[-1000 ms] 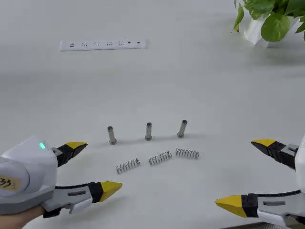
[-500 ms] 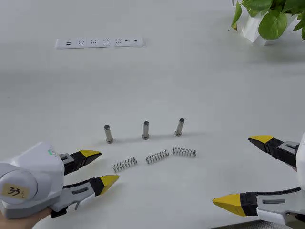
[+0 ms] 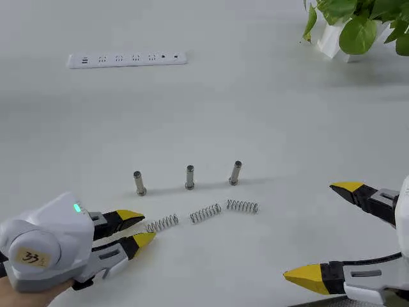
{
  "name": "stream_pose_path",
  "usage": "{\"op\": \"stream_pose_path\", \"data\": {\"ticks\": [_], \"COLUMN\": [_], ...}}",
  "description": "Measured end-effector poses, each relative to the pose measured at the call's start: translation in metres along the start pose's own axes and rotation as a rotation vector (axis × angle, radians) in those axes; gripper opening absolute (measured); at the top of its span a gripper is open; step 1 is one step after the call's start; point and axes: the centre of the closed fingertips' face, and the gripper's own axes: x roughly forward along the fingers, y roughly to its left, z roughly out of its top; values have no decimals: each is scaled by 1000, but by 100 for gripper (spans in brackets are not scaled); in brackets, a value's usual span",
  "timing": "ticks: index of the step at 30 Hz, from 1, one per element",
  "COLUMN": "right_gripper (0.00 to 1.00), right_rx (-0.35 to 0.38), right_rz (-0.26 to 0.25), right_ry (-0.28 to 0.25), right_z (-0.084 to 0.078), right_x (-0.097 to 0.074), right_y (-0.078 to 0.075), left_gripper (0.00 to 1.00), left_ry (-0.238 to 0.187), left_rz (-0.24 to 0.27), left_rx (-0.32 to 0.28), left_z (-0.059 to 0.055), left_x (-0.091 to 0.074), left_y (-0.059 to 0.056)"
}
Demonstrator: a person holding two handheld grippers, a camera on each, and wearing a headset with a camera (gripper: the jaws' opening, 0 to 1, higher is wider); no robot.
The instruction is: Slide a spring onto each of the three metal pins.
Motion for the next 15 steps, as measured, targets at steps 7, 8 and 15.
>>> {"op": "stream_pose_path", "data": {"ticks": [7,8,15], "right_gripper": [99,99,99], "right_rx": [8,7,8], "right_rz": [-5,-5,-6], "right_ry": [5,6,4], "right_z": [-3,-4,-3], "right_x": [-3,-3,-3], "right_y": [-2,-3,-3], "left_gripper": [10,10,8], "left_ry": [10,12,27], "left_rz": [-9,-10,-27], "left_rx": [7,10,29], "left_z": [-2,-2,-5], "left_x": [3,4,6], "left_y": [0,0,-3]}}
